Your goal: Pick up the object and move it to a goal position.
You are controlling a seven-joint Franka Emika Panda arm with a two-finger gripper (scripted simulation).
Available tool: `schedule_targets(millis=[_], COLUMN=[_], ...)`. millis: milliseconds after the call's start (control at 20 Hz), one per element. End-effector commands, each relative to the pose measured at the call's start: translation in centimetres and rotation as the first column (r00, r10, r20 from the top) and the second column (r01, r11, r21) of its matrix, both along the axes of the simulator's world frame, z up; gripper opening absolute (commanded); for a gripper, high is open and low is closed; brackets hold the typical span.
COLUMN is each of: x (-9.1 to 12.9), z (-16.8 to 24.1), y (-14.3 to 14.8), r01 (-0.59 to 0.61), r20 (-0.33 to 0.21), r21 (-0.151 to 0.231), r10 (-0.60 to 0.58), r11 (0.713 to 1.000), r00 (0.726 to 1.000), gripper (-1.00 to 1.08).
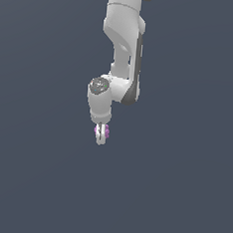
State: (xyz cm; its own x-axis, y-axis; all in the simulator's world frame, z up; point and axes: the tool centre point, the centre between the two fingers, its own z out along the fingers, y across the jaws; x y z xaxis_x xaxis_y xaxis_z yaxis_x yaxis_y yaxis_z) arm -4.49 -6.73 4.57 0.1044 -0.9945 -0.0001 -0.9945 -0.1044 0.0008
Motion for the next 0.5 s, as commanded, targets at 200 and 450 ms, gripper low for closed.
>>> schedule_targets(millis=[200,450], x=[0.02,0.09], z=[-0.09,0.01], y=[-0.01,0.04], r01=[0.0,0.0], r20=[0.001,0.002], r21=[0.0,0.001], r10=[0.0,0.0], r11=[1.0,1.0], r00=[1.0,1.0], gripper=[-1.0,-1.0])
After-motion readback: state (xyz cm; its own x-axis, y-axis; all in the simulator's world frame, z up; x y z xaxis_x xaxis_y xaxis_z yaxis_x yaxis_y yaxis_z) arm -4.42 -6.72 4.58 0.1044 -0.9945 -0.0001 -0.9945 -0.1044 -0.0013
